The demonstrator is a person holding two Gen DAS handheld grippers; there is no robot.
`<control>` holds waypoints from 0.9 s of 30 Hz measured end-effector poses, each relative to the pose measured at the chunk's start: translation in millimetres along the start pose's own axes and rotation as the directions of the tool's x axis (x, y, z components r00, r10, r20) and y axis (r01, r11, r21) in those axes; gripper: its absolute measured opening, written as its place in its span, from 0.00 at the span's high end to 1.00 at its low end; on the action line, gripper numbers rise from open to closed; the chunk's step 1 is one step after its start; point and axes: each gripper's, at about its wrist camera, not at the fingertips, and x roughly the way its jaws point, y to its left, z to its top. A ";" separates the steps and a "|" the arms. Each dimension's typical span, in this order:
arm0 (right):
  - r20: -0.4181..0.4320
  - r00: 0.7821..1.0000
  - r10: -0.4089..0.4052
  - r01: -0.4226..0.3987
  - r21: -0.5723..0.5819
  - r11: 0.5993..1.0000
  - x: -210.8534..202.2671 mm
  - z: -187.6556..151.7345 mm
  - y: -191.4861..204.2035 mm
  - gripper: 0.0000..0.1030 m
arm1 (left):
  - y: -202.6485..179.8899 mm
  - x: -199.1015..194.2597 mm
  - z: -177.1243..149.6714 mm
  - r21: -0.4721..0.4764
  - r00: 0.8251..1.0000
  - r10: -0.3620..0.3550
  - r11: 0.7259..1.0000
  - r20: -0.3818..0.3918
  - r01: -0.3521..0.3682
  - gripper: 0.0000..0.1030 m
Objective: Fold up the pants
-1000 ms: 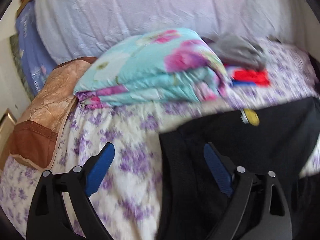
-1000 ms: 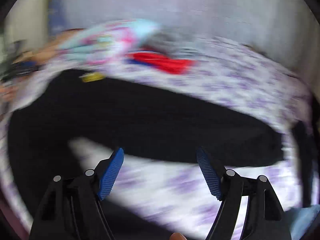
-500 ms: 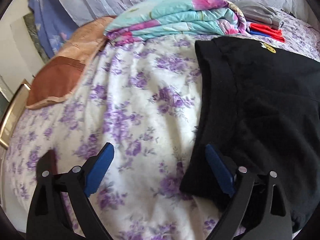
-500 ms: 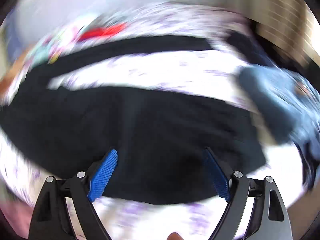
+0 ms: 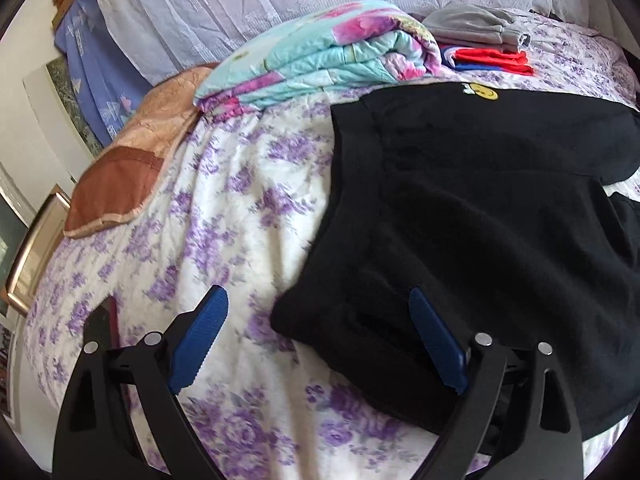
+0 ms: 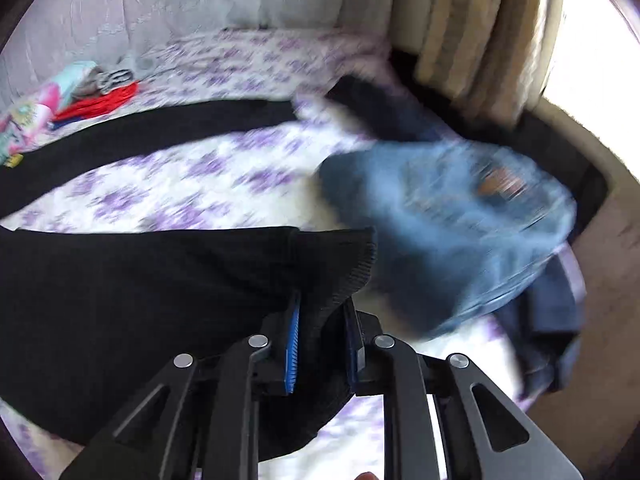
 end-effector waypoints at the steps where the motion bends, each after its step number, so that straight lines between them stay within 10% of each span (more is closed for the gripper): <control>1: 0.009 0.999 -0.033 0.033 0.002 0.999 1.0 -3.0 -2.7 0.81 | -2.4 2.2 -2.5 0.000 1.000 -0.011 1.000 -0.011 0.011 0.13; 9: -0.033 0.989 -0.147 0.147 -0.016 0.989 -14.1 -9.0 -11.4 0.43 | 3.9 3.2 -13.7 -0.036 0.998 -0.021 0.999 -0.058 0.019 0.09; 13: 0.160 0.983 0.086 -0.079 -0.051 0.996 -81.8 4.1 42.5 0.28 | -1.7 -28.1 -11.6 -0.016 0.998 -0.031 0.999 0.053 0.032 0.09; 17: 0.132 0.957 0.259 -0.223 -0.243 0.944 -87.1 -10.6 103.5 0.22 | -27.4 -7.8 -27.0 0.090 1.000 -0.010 0.996 -0.009 0.011 0.08; 20: -0.061 0.984 0.166 -0.177 -0.386 0.906 -51.1 -42.8 123.6 0.20 | -21.0 -6.4 -44.7 0.087 1.000 -0.025 0.996 0.005 0.025 0.07; 22: -0.049 0.984 0.171 -0.178 -0.341 0.923 -54.2 -48.8 106.6 0.04 | -5.1 -10.9 -44.2 0.059 0.997 -0.074 0.995 -0.021 0.075 0.06; 27: -0.015 0.996 0.090 -0.091 -0.285 0.954 -72.7 -19.1 80.8 0.04 | 13.6 -32.8 -27.5 0.033 0.996 -0.080 0.996 0.027 0.079 0.05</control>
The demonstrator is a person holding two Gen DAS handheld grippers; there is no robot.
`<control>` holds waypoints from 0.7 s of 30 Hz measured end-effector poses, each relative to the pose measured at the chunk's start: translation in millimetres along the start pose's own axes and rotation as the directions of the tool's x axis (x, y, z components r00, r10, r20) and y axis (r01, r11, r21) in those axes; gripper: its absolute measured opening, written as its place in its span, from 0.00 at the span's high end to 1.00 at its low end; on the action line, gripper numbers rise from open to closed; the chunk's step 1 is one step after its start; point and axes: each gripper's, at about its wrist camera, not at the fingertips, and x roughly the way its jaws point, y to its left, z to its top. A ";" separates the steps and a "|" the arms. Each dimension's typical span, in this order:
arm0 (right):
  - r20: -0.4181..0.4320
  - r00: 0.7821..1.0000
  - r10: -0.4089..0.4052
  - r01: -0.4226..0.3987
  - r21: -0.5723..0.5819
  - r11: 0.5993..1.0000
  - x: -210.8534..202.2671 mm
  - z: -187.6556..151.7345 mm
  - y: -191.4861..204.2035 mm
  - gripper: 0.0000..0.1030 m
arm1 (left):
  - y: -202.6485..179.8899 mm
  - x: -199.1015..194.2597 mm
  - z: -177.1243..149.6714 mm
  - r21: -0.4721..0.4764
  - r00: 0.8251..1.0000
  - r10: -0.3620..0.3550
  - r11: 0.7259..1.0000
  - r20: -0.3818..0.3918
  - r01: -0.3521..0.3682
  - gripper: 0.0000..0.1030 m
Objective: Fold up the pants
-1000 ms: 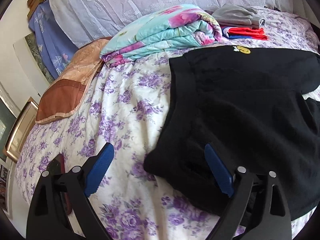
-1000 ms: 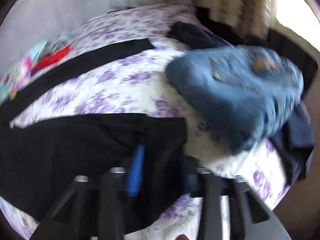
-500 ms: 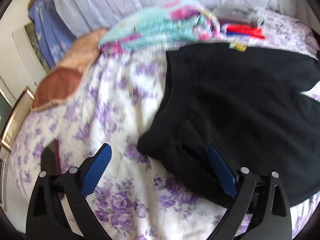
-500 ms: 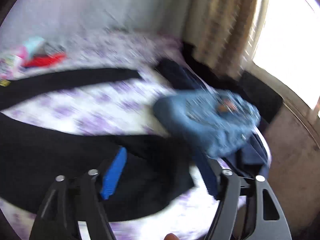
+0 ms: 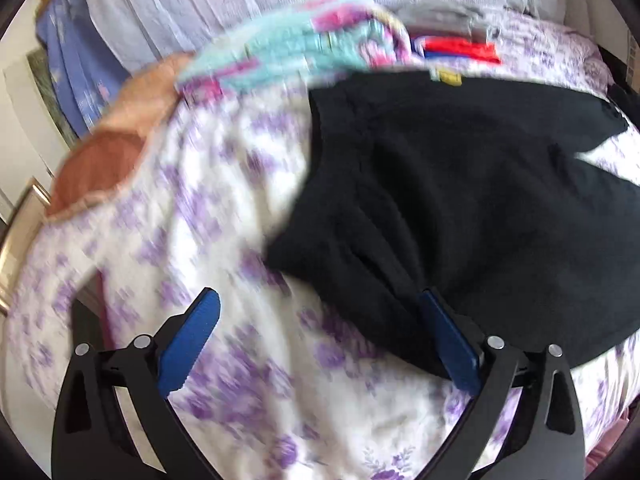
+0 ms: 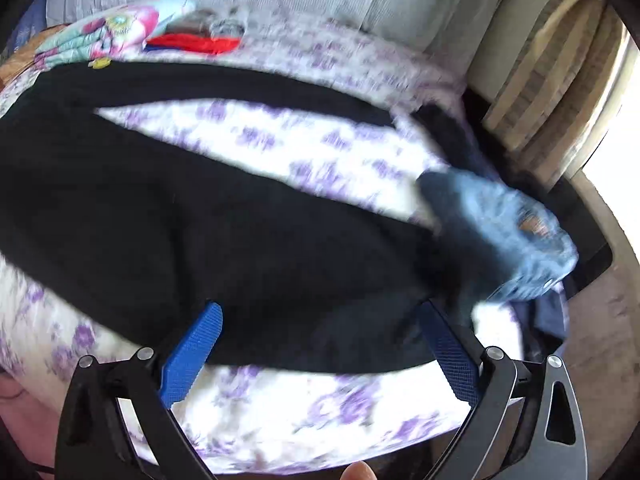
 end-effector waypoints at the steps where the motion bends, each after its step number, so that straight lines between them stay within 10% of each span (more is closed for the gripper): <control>1: 0.062 0.998 0.009 -0.008 -0.007 1.000 -10.5 9.1 2.2 0.04 | -1.9 -6.7 7.2 0.015 0.999 0.029 0.999 0.043 -0.029 0.05; 7: 0.260 0.948 0.183 -0.098 -0.309 0.946 -28.8 57.1 68.5 0.03 | -7.4 -31.4 54.9 0.057 0.980 -0.051 0.998 0.194 0.041 0.04; 11: 0.141 0.957 0.255 -0.151 -0.506 0.849 -13.8 93.0 120.7 0.04 | -11.7 -15.8 89.7 0.115 0.978 -0.144 0.985 0.154 0.127 0.04; 21: -0.045 0.809 0.586 -0.532 -0.480 0.698 26.1 242.3 185.0 0.04 | -19.7 65.1 180.5 0.289 0.937 -0.349 0.894 -0.026 0.342 0.05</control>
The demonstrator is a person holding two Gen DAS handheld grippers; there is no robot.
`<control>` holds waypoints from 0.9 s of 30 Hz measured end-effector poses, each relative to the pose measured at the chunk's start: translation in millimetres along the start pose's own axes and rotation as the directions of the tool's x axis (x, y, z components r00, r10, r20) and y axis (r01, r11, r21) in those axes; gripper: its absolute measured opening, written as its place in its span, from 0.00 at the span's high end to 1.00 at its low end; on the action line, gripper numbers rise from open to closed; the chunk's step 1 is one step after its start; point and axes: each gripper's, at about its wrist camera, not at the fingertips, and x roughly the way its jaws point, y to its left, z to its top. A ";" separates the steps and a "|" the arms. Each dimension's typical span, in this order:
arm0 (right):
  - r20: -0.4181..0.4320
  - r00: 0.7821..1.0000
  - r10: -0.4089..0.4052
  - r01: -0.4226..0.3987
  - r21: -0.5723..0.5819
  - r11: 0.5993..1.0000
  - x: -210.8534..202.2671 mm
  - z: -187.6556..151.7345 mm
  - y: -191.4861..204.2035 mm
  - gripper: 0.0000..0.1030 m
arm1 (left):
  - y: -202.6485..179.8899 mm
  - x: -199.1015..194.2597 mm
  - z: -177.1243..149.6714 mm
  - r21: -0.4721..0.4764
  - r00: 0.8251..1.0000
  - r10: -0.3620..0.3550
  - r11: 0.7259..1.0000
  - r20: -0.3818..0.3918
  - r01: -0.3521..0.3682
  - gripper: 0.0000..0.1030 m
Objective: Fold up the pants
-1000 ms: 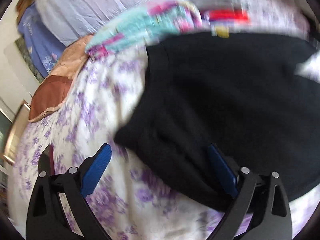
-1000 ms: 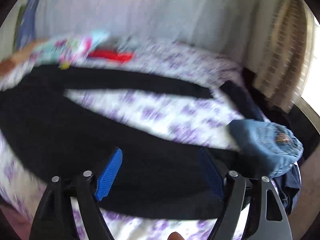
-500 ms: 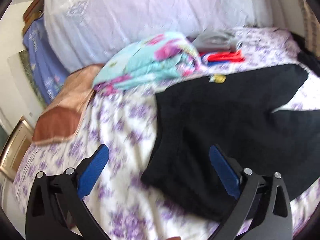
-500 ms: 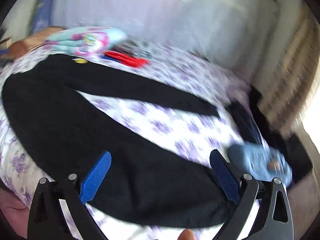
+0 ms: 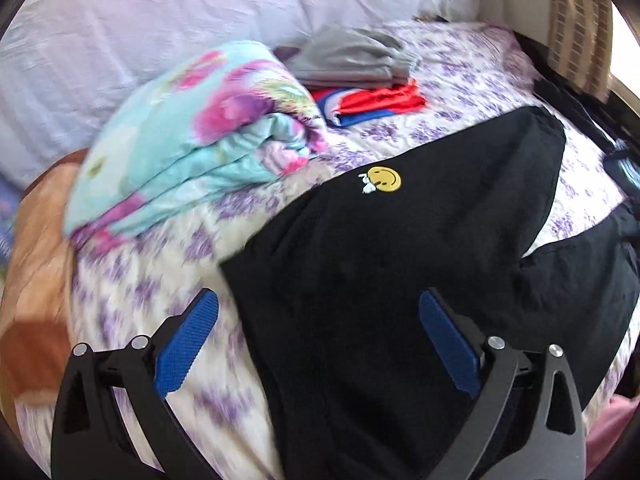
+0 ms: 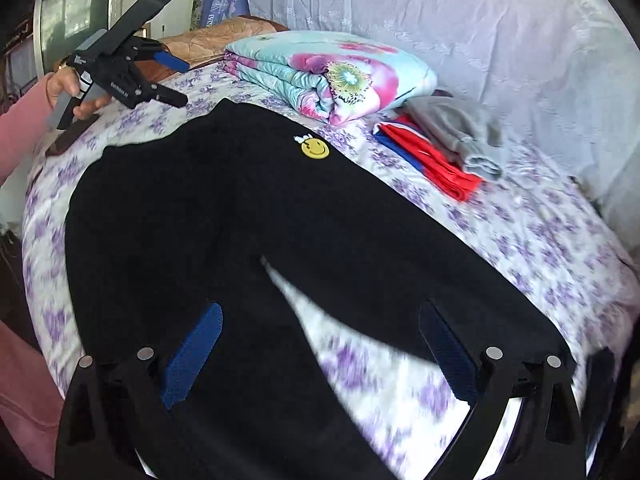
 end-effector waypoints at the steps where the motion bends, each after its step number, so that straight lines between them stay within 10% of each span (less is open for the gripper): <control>1: -0.007 1.000 0.019 -0.019 -0.002 1.000 10.3 11.5 -5.5 0.08 | 2.1 8.3 5.6 0.024 1.000 -0.004 1.000 -0.014 0.004 0.05; 5: -0.074 0.993 0.093 -0.094 -0.019 0.995 62.8 58.2 -38.4 0.33 | 20.0 55.0 28.0 0.140 0.993 -0.037 0.989 -0.109 0.052 0.06; 9: -0.102 0.982 0.162 -0.166 -0.038 0.985 115.9 87.3 -72.5 0.35 | 41.9 95.7 39.5 0.156 0.974 -0.119 0.976 -0.193 0.150 0.26; 21: -0.260 0.910 0.322 -0.353 -0.082 0.932 215.8 109.0 -114.2 0.39 | 61.0 147.4 46.3 0.178 0.916 -0.277 0.925 -0.291 0.337 0.41; 27: -0.336 0.877 0.344 -0.394 -0.092 0.914 237.4 108.3 -109.6 0.75 | 53.7 151.8 50.7 0.181 0.864 -0.345 0.885 -0.366 0.430 0.68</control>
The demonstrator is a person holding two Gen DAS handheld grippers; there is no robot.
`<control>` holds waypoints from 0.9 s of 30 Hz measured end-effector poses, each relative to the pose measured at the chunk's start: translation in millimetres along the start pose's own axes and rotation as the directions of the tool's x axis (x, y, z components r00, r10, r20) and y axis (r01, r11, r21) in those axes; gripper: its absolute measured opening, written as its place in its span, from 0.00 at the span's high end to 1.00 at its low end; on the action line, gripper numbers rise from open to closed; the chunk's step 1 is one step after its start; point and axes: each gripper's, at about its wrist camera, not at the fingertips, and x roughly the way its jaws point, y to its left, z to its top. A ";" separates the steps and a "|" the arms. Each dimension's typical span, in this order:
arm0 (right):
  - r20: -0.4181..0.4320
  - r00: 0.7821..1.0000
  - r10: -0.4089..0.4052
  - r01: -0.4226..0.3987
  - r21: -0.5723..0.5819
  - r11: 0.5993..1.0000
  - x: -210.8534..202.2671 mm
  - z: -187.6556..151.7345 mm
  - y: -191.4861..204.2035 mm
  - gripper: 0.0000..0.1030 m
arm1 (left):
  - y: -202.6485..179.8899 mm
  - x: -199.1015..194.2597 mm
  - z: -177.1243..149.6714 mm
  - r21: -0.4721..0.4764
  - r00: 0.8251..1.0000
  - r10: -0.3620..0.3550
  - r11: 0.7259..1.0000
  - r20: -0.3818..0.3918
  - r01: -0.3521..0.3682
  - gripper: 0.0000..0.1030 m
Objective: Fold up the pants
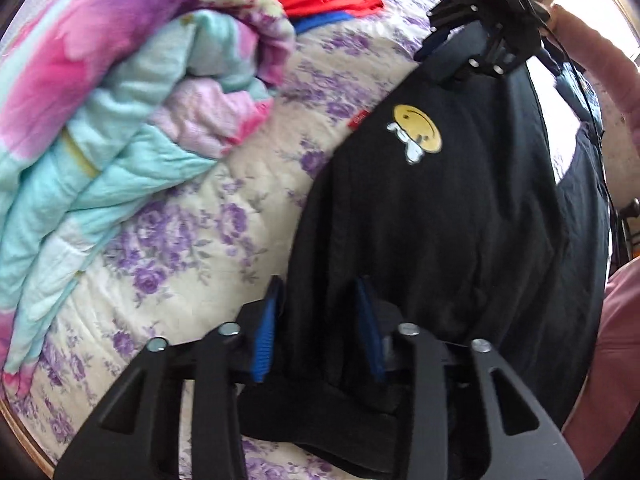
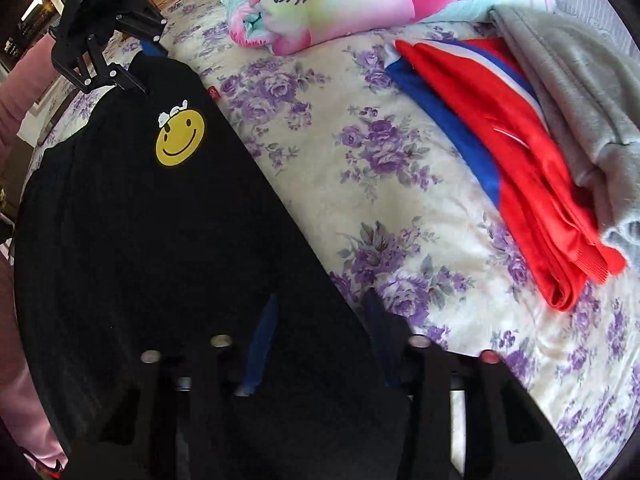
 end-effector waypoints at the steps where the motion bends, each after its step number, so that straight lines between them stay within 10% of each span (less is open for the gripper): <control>1: 0.000 1.000 0.003 -0.003 -0.005 1.000 -1.3 0.6 1.7 0.97 | -2.5 -0.2 0.0 0.006 1.000 0.004 1.000 -0.005 -0.004 0.72; 9: 0.130 0.986 -0.109 0.116 -0.047 0.992 -64.0 -24.3 61.5 0.97 | -32.0 -29.0 -5.1 0.025 0.994 0.086 0.996 0.071 -0.088 0.92; 18: 0.316 0.914 -0.254 0.297 -0.095 0.950 -158.9 -102.7 217.0 0.97 | -133.1 -110.7 -74.7 0.087 0.950 0.143 0.981 0.277 -0.173 0.93; 27: 0.318 0.915 -0.247 0.308 -0.160 0.938 -90.7 -188.4 355.4 0.97 | -235.9 -82.8 -182.0 0.102 0.931 0.142 0.977 0.336 -0.186 0.93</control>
